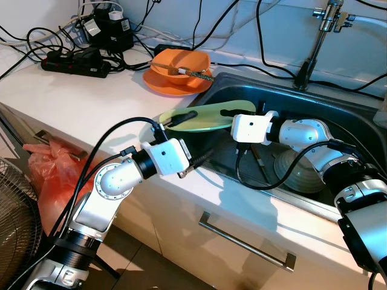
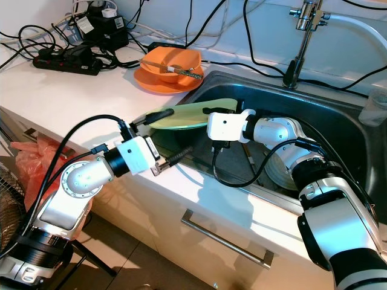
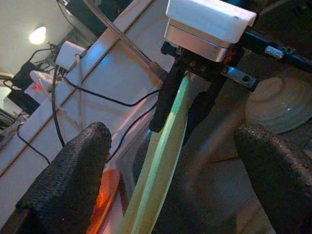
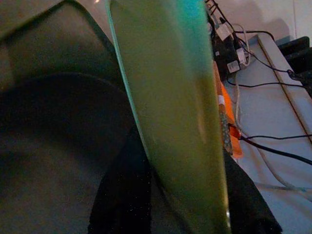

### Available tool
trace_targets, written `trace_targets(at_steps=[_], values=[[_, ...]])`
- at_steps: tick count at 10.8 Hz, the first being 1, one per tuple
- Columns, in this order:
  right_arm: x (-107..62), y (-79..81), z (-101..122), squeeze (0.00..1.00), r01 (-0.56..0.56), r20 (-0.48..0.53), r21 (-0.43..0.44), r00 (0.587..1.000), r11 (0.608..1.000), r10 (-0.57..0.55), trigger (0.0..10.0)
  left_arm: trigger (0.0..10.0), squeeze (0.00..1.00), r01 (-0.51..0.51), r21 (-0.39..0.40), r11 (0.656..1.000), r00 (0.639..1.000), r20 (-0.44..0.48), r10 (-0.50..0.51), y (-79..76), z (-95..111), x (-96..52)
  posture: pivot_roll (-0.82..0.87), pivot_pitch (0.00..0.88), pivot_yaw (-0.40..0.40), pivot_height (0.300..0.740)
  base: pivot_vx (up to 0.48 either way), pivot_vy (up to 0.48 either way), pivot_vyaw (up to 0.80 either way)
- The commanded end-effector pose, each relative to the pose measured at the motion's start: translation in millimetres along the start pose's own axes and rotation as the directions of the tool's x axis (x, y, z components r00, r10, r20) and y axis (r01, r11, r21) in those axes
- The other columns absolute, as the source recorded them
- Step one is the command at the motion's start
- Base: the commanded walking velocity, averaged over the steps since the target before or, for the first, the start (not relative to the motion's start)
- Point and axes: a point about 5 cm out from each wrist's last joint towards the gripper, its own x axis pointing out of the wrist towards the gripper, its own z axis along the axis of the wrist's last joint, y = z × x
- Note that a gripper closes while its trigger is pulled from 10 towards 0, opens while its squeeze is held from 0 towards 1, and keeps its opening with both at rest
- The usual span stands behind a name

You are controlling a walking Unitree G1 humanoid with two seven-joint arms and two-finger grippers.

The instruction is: Kitchen organization

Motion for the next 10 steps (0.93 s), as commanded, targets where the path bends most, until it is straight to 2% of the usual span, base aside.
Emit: trace_targets(at_steps=[1,7,9,10], values=[[-0.5,-10.4,3,0.0,0.041,0.013,0.001,0.999,0.999,-0.041,0.0,10.0,1.0,-0.02,0.029,0.999,0.999,0.026,0.019,6.6,7,1.3,0.01,0.0,0.009,0.74,0.0,0.0,0.0],[-0.4,-10.8,3,0.0,0.039,0.013,0.0,0.999,0.999,-0.039,0.0,10.0,1.0,-0.035,0.036,0.999,0.999,0.037,0.034,9.1,8,2.0,0.01,0.0,0.009,0.74,0.0,0.0,0.0],[-0.6,-10.6,2,0.0,0.04,0.009,-0.003,0.999,0.999,-0.04,10.0,10.0,1.0,-0.084,0.046,0.995,0.995,0.066,0.081,14.9,13,2.0,0.01,0.0,0.008,0.74,0.0,0.0,0.0],[-2.0,-10.0,1,0.0,0.048,0.006,0.0,0.999,0.999,-0.048,10.0,10.0,0.0,-0.179,0.049,0.983,0.979,0.103,0.174,25.6,20,3.2,0.01,0.0,0.007,0.74,0.0,0.0,0.0]])
